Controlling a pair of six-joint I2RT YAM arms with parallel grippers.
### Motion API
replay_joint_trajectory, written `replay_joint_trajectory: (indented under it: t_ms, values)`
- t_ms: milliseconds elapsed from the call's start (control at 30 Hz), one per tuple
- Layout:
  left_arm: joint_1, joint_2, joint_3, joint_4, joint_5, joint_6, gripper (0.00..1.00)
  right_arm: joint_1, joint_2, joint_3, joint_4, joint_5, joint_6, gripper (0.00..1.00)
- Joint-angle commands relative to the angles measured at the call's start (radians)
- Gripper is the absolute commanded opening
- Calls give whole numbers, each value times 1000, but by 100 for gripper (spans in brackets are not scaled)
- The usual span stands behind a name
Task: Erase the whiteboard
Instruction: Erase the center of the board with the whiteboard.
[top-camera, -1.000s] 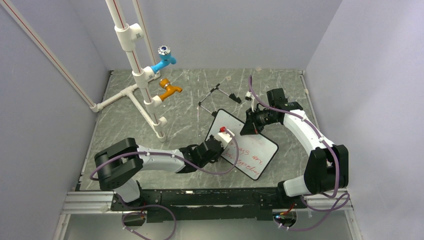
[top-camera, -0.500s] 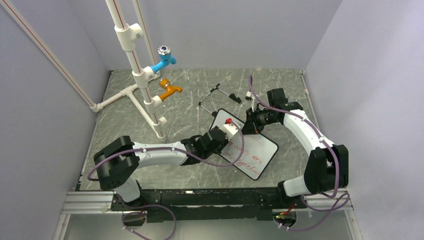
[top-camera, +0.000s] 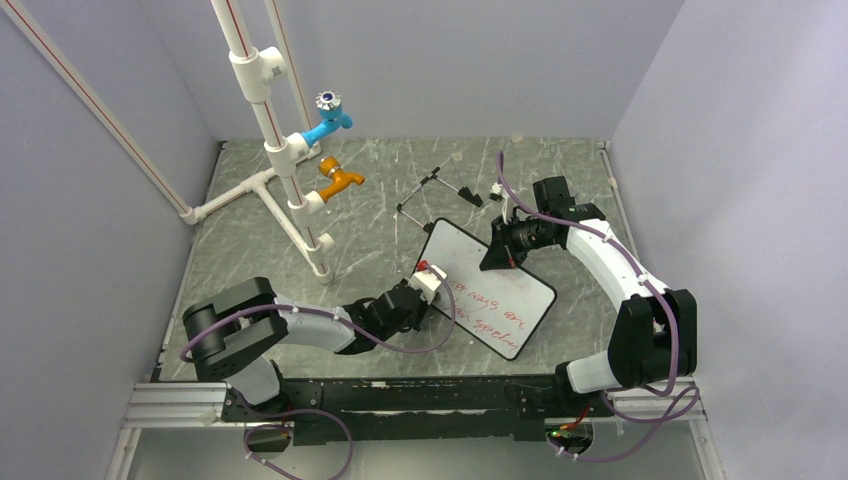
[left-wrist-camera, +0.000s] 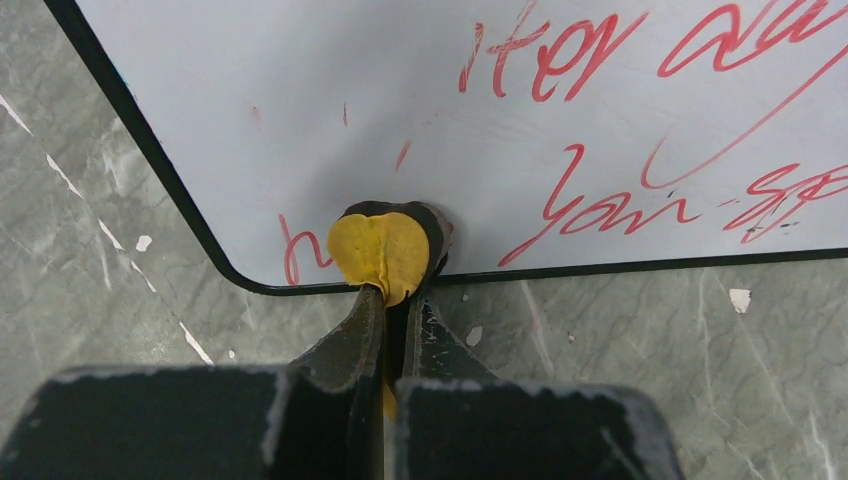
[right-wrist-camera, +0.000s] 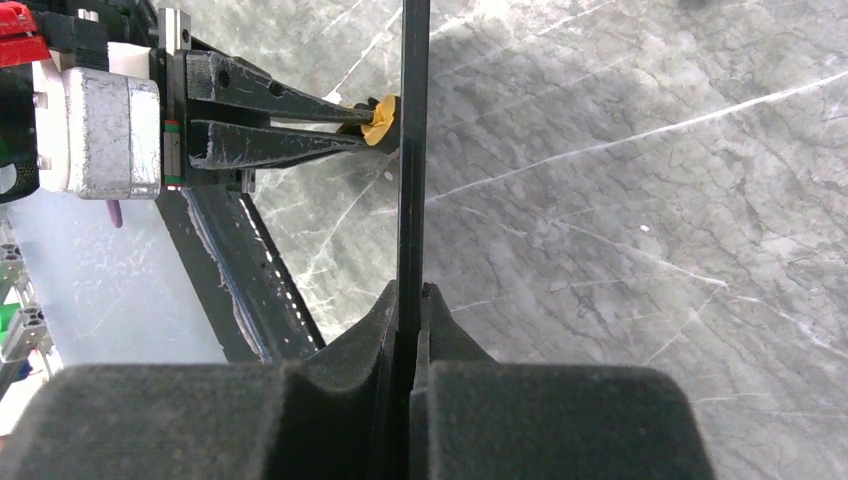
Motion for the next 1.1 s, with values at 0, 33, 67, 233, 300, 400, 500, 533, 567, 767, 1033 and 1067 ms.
replay_joint_trajectory:
  t_ms: [0,33,67,233,300,400,500,533,567,767,1033,1067]
  values:
    - [12,-22,-11,16,20,-3,0,27,18,-15,29,-40,-135,0]
    - [12,-28,-6,16,25,9,0,27,18,-15,28,-41,-135,0]
    - [12,-35,1,12,25,19,0,27,19,-14,28,-41,-135,0]
    - [15,-54,62,-11,32,87,0,27,17,-15,27,-41,-137,0]
    - [22,-56,95,-28,51,106,0,27,20,-15,27,-43,-138,0]
    - [40,-62,140,-43,86,120,0,27,18,-14,25,-44,-140,0]
    - [58,-71,178,-64,113,121,0,28,18,-14,24,-46,-142,0]
    - [62,-76,186,-71,123,122,0,27,18,-15,23,-45,-142,0]
    - [64,-82,193,-73,130,120,0,27,17,-14,23,-44,-142,0]
    - [65,-77,118,-22,149,65,0,27,13,-14,22,-45,-143,0]
    - [65,-50,-69,110,121,-64,0,29,16,-13,21,-52,-144,0]
    - [65,-42,-82,116,111,-71,0,30,18,-13,21,-52,-145,0]
